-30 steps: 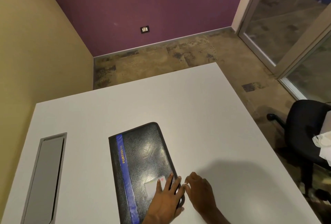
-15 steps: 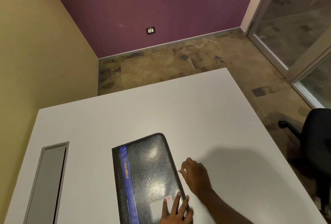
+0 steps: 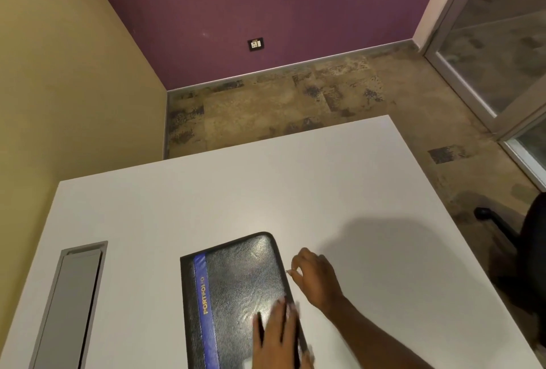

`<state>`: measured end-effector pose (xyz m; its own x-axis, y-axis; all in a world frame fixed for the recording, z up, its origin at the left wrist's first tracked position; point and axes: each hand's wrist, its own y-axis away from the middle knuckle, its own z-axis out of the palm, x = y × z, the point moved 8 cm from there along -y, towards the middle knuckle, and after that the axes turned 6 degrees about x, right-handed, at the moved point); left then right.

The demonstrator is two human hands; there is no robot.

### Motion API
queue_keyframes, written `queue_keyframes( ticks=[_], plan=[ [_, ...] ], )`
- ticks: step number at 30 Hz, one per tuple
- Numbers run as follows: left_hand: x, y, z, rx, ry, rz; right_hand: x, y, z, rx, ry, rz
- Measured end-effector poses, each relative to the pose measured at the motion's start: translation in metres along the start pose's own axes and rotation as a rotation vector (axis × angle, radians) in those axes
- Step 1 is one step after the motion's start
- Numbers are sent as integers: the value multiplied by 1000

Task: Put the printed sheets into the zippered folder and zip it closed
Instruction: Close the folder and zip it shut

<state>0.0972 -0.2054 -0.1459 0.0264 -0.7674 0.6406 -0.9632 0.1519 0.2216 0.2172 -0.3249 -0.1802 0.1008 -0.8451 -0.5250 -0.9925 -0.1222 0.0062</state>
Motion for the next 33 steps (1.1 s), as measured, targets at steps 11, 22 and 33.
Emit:
queue_keyframes(
  ticks=[11, 22, 33],
  plan=[
    [-33, -149, -56, -86, -392, -308, 11, 0, 10, -73, -32, 15],
    [-29, -155, -60, -60, -424, -336, 2, 6, 4, 20, 54, 1],
    [-10, -142, -39, -12, -426, -217, 2, -73, -11, 46, 49, -16]
  ],
)
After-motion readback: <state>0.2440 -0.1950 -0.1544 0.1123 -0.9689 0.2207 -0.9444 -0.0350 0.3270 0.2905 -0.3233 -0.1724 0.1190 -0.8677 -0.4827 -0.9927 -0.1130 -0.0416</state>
